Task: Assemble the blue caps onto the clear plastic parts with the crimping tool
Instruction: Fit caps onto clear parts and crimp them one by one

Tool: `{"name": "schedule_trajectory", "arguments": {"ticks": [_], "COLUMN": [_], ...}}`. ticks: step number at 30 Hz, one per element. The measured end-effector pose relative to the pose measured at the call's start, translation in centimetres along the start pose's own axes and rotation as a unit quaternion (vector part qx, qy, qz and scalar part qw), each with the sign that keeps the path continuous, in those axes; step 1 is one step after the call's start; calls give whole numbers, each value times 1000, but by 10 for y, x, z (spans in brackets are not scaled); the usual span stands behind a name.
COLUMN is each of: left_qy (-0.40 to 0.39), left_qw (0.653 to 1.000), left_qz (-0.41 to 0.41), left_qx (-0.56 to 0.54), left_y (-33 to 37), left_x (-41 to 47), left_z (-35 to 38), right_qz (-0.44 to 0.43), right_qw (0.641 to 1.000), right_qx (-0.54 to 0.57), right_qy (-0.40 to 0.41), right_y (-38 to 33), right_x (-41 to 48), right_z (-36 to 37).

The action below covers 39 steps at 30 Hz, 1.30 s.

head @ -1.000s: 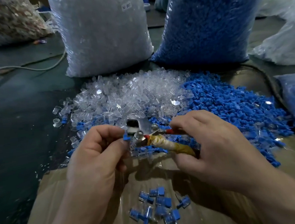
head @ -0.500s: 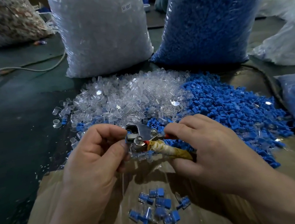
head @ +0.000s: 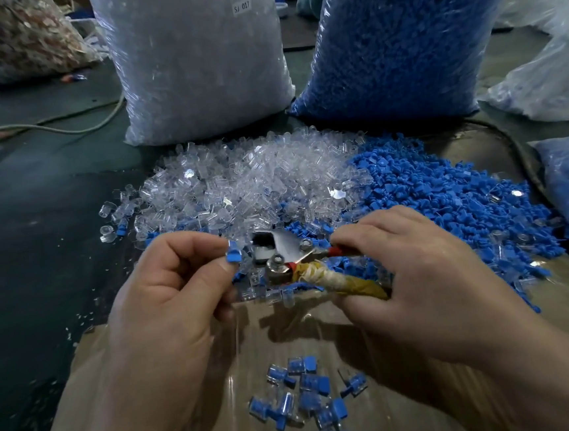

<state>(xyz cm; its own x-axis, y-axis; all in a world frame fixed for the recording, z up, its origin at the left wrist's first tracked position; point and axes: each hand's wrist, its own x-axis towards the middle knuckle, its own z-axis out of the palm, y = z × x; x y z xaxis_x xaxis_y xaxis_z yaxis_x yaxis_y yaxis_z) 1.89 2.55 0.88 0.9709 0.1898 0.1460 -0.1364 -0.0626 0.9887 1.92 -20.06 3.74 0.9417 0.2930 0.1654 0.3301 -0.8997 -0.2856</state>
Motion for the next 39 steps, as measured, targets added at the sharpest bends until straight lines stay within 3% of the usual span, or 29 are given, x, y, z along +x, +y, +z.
{"name": "schedule_trajectory", "arguments": {"ticks": [6, 11, 16, 19, 23, 28, 32, 35, 37, 38, 39], "left_qy": [-103, -84, -67, -72, -91, -76, -146, -159, -166, -172, -182], "left_qw": [988, 990, 990, 985, 983, 991, 982, 984, 985, 983, 978], "left_qz": [-104, -100, -57, -3, 49, 7, -39, -43, -7, 24, 57], "left_qx": [41, 60, 113, 156, 153, 110, 116, 61, 51, 60, 80], "left_y": [-2, -2, -10, -10, 1, 3, 1, 2, 3, 4, 6], "left_x": [-8, -8, -12, -16, -22, -18, -14, -13, -14, -15, -15], "left_z": [13, 14, 17, 18, 19, 15, 10, 10, 9, 9, 9], "right_qz": [83, 93, -26, -108, -99, -107, -126, -89, 3, 63, 125], "right_qw": [992, 990, 995, 990, 989, 986, 981, 987, 975, 942, 885], "right_qx": [-95, -108, -19, 10, 21, 67, 95, 108, 220, 330, 444], "right_qy": [-2, -12, 93, 96, 108, 110, 111, 79, 24, -15, -65], "right_y": [10, 8, -23, -36, -32, -37, -43, -47, -51, -52, -51], "right_x": [14, 18, 8, 6, 4, 2, 1, -1, -1, -1, 0], "right_z": [8, 8, 11, 19, 20, 19, 14, 14, 15, 13, 12]}}
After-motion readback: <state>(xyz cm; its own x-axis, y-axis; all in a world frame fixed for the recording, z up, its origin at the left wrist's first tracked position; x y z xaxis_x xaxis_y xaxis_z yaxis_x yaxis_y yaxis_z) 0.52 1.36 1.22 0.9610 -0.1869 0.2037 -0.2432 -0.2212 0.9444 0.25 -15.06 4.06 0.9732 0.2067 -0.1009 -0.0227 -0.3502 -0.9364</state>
